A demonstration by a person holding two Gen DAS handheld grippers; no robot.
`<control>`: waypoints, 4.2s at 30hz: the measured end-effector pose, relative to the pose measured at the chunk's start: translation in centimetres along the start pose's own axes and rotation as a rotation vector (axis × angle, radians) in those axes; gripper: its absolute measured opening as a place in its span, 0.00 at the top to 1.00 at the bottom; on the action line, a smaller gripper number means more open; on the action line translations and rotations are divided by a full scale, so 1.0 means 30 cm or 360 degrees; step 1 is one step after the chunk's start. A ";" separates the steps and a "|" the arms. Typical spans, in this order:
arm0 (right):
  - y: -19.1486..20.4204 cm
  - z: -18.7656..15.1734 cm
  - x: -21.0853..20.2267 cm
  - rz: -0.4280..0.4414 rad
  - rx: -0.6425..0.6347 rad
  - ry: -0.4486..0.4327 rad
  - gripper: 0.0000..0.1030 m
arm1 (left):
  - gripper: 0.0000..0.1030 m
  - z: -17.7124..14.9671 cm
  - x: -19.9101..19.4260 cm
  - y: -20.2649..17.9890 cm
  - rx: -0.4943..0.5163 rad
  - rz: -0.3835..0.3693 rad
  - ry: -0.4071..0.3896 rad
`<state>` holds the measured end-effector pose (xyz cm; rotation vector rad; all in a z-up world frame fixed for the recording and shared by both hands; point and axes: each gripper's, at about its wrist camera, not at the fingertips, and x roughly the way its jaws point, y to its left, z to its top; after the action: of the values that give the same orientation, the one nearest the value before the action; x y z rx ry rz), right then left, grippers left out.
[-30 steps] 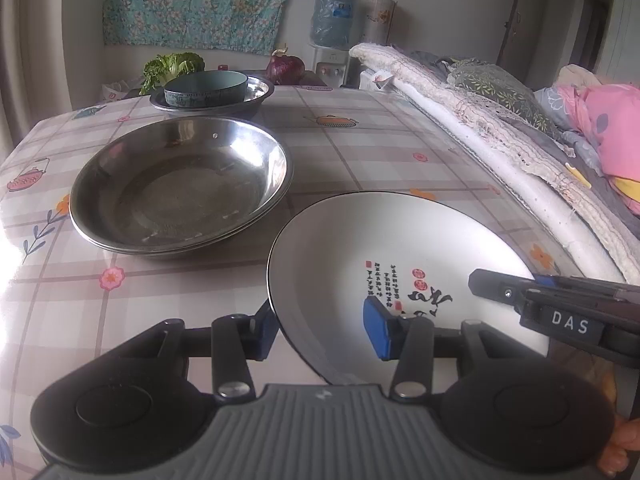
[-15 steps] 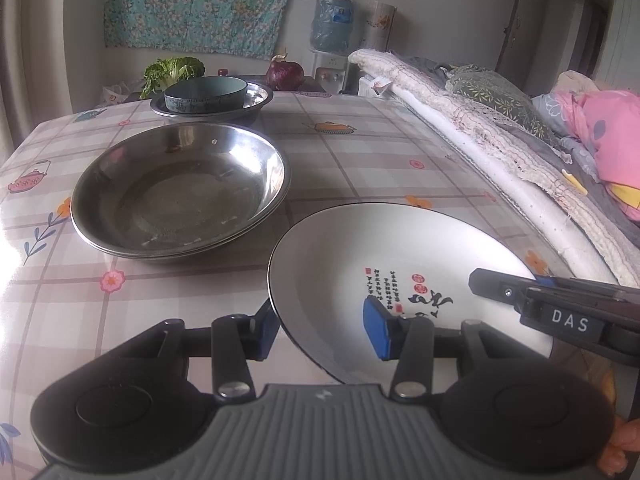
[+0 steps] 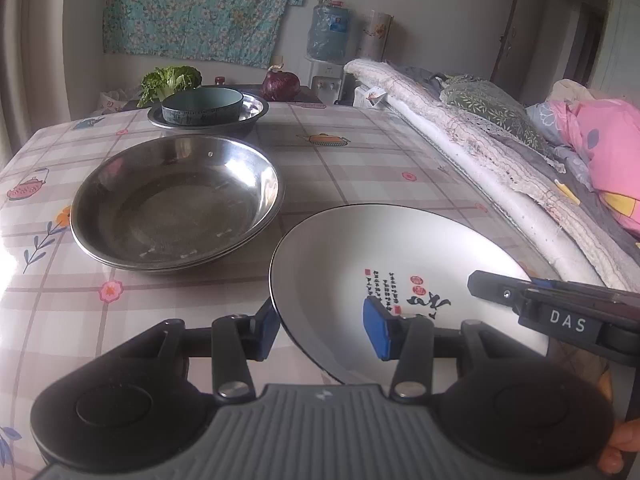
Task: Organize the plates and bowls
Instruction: 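Carry the white printed plate over the stacked steel plates with both grippers, then lower the white plate onto the steel plates and open both grippers, then move both grippers to the steel bowl holding the teal bowls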
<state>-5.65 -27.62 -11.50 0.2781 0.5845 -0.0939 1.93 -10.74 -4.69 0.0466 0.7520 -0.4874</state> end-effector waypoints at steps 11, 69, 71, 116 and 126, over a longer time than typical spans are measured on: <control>-0.001 0.023 -0.032 -0.0006 0.0003 -0.0041 0.72 | 0.55 0.019 -0.032 -0.006 0.0005 -0.0028 -0.0055; 0.404 0.233 0.296 0.0241 -0.0101 0.0051 0.72 | 0.55 0.156 -0.022 0.464 -0.0352 0.0191 -0.0092; 0.410 0.235 0.326 0.0249 -0.0087 0.0066 0.71 | 0.55 0.154 -0.002 0.482 -0.0362 0.0192 -0.0075; 0.316 0.230 0.209 0.0258 0.0056 0.0070 0.24 | 0.06 0.334 -0.058 0.473 -0.0174 0.0432 -0.0043; 0.359 0.260 0.272 0.0285 0.0047 0.0106 0.23 | 0.06 0.381 -0.008 0.516 -0.0173 0.0446 -0.0023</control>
<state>7.05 -19.61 -7.31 0.3621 0.6220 0.0796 15.97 0.68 1.83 0.0461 0.7434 -0.1797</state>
